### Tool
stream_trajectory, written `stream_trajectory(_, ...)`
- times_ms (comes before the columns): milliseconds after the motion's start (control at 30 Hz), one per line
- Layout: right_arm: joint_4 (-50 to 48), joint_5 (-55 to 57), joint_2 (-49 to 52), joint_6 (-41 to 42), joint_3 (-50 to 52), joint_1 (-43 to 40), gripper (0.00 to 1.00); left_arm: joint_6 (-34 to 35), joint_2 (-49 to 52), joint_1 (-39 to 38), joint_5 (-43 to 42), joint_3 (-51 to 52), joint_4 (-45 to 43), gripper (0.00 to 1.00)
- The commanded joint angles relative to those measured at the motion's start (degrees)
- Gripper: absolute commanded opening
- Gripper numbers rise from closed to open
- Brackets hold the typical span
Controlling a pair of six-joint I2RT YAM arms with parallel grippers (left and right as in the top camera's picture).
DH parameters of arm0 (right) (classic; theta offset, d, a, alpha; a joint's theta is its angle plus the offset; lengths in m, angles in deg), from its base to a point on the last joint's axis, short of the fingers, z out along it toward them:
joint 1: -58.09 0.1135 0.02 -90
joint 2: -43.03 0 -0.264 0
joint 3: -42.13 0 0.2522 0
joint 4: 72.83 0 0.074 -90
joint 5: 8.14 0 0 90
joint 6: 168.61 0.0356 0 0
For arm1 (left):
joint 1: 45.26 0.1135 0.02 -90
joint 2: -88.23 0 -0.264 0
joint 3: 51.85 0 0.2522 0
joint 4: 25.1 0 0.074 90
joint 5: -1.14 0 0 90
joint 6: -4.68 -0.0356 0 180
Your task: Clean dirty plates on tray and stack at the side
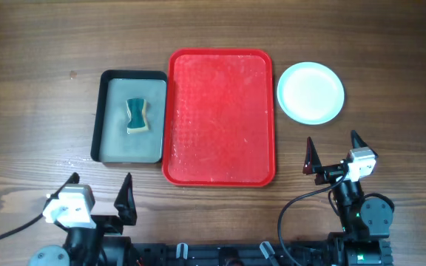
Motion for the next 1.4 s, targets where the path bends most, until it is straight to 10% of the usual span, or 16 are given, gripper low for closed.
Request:
stream_trajectory(0,-0.15,-1.33,-0.61,-0.22,0.07,0.22,1.0,2.19,-2.01,0.07,-0.92,2.93,-0.24,1.0)
stream_trajectory(367,-0.15,-1.33,-0.61,-0.22,0.07,0.22,1.0,8.37,-2.08,0.07,-0.92,7.06,-3.23,1.0)
stream_trajectory(767,-0.15,-1.33,-0.61,-0.22,0.07,0.22,0.99,10.64,-2.08,0.07,-2.01,13.99,-47.74,1.0)
stream_trajectory(1367,-0.15,-1.33,-0.61,-0.22,0.07,0.22,1.0,14.88,-2.1,0.07,-2.01,27.63,-65.85,1.0)
